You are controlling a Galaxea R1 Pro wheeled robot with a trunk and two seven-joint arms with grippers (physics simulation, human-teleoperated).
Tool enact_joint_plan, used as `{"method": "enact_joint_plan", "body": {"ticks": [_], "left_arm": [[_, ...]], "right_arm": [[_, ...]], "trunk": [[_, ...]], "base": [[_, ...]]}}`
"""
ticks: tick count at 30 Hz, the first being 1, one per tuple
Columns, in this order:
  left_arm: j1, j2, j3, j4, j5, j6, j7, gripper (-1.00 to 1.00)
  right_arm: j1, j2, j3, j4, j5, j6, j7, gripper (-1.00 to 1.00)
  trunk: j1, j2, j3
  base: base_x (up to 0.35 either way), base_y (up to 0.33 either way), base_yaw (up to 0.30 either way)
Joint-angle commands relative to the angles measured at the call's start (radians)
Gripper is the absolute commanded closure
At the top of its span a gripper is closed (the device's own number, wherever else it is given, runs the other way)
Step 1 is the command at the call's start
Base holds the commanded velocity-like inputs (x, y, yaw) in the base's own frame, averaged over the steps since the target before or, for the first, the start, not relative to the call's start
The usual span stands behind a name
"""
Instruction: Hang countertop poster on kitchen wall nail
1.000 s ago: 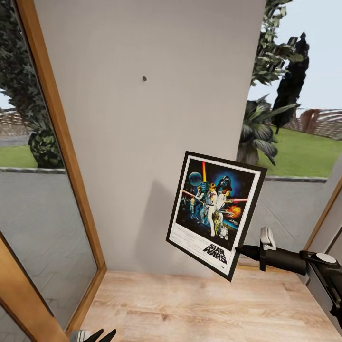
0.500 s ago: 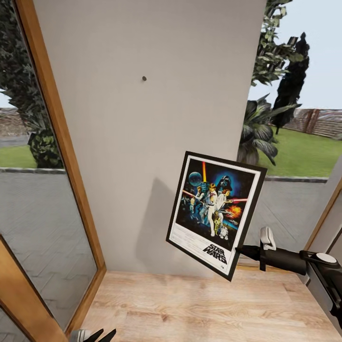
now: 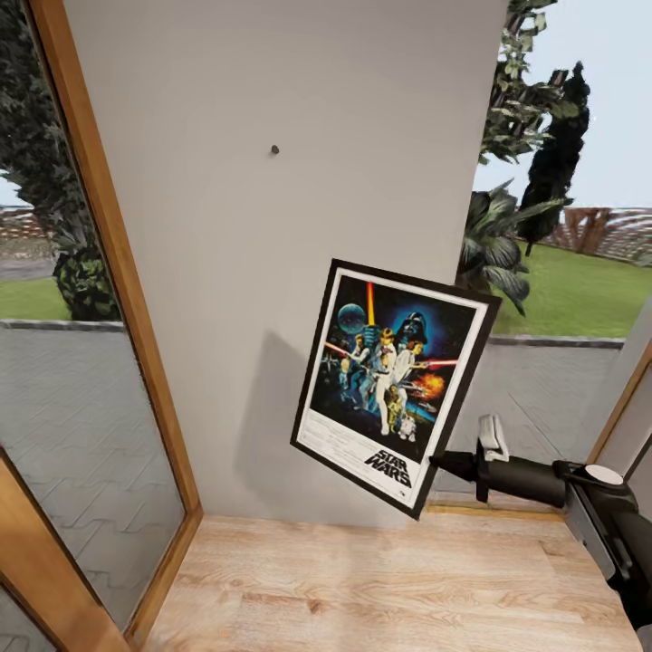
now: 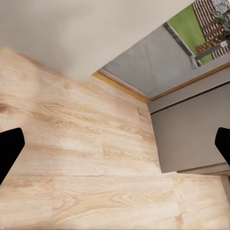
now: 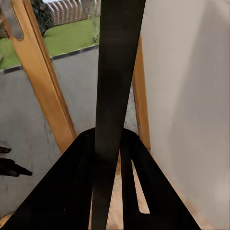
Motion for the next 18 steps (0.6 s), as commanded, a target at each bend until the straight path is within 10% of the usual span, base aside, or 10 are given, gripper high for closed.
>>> {"method": "enact_joint_plan", "body": {"ticks": [1,9,11,18], "left_arm": [[-0.001,0.002,-0.002,0.011,0.003,-0.007,-0.002,-1.00],[-0.001,0.001,-0.004,0.014,0.001,-0.007,-0.002,-1.00],[-0.001,0.001,-0.004,0.016,0.000,-0.006,-0.002,-1.00],[-0.001,0.001,-0.005,0.016,-0.001,-0.006,-0.002,-1.00]], "right_arm": [[-0.033,0.016,-0.001,-0.075,-0.005,0.107,0.004,1.00],[-0.214,0.065,0.058,-0.087,0.007,0.249,0.001,1.00],[-0.386,0.088,0.156,-0.085,0.019,0.393,-0.067,1.00],[-0.660,0.095,0.311,-0.015,0.029,0.545,-0.133,1.00]], "trunk": [[0.001,-0.002,-0.002],[0.001,-0.002,-0.002],[0.001,-0.002,-0.002],[0.001,-0.002,-0.002]], "base": [[0.000,0.000,0.000],[0.000,0.000,0.000],[0.000,0.000,0.000],[0.000,0.000,0.000]]}}
